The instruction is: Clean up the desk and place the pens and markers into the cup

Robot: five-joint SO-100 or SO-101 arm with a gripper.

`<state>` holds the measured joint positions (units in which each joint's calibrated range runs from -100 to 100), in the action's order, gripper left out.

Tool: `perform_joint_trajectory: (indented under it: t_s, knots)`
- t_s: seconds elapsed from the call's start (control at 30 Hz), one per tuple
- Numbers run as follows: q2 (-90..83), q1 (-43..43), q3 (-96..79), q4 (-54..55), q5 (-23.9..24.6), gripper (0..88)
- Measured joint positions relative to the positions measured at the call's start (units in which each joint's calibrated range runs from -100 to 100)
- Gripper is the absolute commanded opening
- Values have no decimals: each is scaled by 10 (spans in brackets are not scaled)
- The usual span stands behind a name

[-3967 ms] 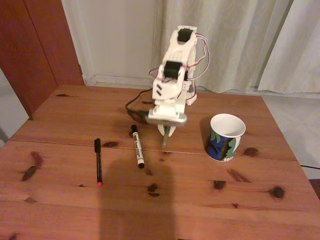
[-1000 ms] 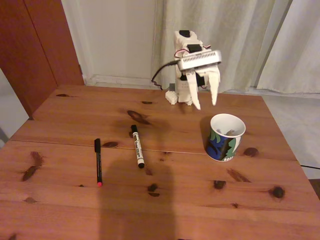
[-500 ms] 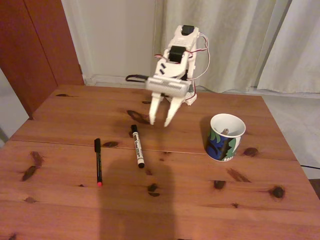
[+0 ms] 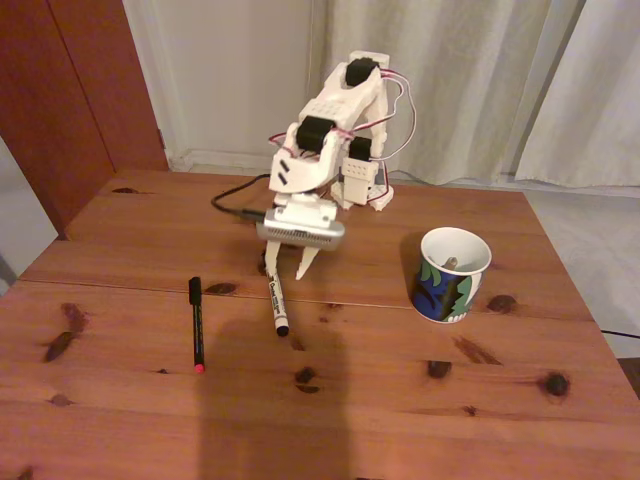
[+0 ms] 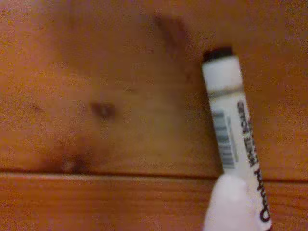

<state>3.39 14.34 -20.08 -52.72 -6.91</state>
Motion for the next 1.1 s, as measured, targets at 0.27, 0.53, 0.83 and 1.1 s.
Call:
perform_joint_trajectory:
  t_s: [0.27, 0.53, 0.83, 1.1]
  knots:
    - [57, 22, 4, -4, -37, 151]
    - [97, 48, 4, -4, -71, 151]
    - [131, 65, 17, -4, -98, 5]
    - [131, 63, 17, -4, -91, 8]
